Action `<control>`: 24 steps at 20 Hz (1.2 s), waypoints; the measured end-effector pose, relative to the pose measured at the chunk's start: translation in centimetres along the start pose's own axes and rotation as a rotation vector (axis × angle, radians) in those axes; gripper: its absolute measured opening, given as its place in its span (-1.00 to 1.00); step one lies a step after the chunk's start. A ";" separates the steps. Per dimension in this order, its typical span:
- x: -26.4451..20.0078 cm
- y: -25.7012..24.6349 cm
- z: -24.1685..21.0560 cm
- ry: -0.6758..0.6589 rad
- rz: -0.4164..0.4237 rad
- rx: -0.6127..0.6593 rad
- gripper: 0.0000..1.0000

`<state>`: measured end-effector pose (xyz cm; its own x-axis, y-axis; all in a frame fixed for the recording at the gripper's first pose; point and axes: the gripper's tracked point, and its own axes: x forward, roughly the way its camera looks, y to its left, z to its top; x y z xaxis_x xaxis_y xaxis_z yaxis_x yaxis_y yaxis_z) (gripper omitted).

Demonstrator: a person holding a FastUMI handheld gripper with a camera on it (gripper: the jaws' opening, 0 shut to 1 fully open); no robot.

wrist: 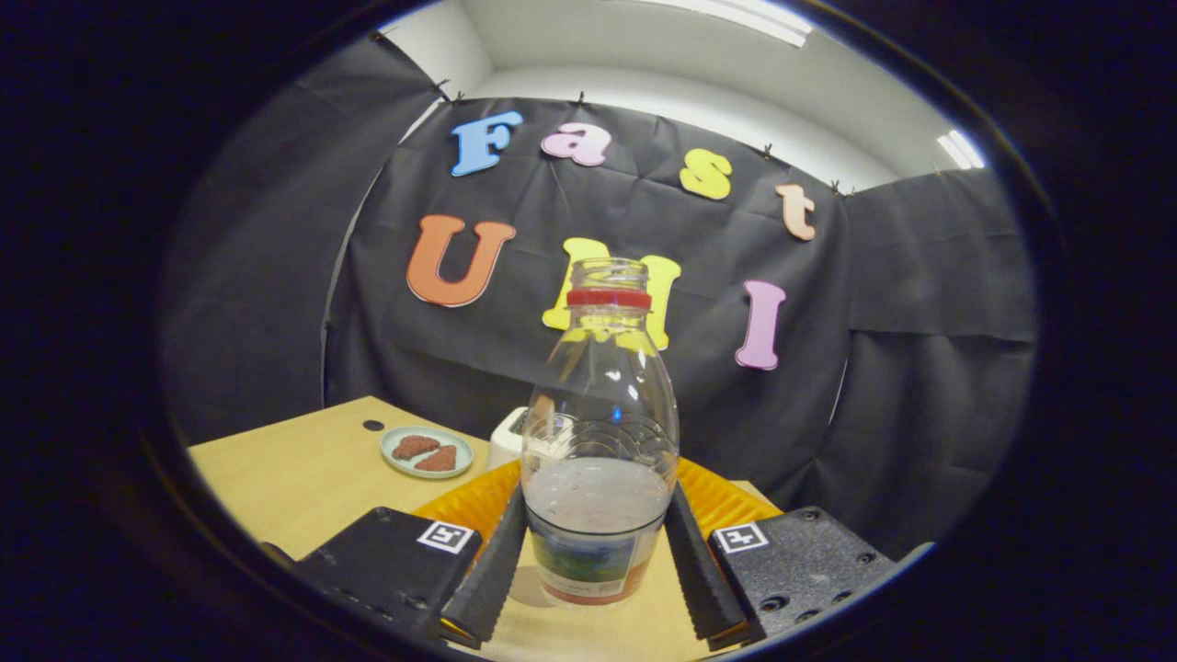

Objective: Take the bottle from table, then pour the juice into the cup, finally place the bottle on the coaster

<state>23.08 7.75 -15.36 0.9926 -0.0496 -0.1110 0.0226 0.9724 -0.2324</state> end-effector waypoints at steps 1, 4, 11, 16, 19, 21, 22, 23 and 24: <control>0.8 -0.4 -0.6 0.000 -0.003 -0.003 0.61; 3.2 -0.1 -2.0 -0.028 -0.006 0.008 0.61; 8.5 1.8 -10.2 0.058 0.032 0.053 0.62; 10.3 3.4 -14.3 0.095 0.085 0.110 0.62; 11.1 4.3 -16.8 0.128 0.107 0.145 0.62; 11.0 4.2 -16.9 0.108 0.108 0.139 0.63; 10.8 4.0 -17.1 0.120 0.103 0.138 0.63; 10.8 4.0 -17.0 0.119 0.100 0.140 0.63; 10.7 4.0 -17.0 0.126 0.100 0.136 0.63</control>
<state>31.71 7.25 -33.94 0.9681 0.0289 -0.2487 -0.0510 0.9953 -0.0827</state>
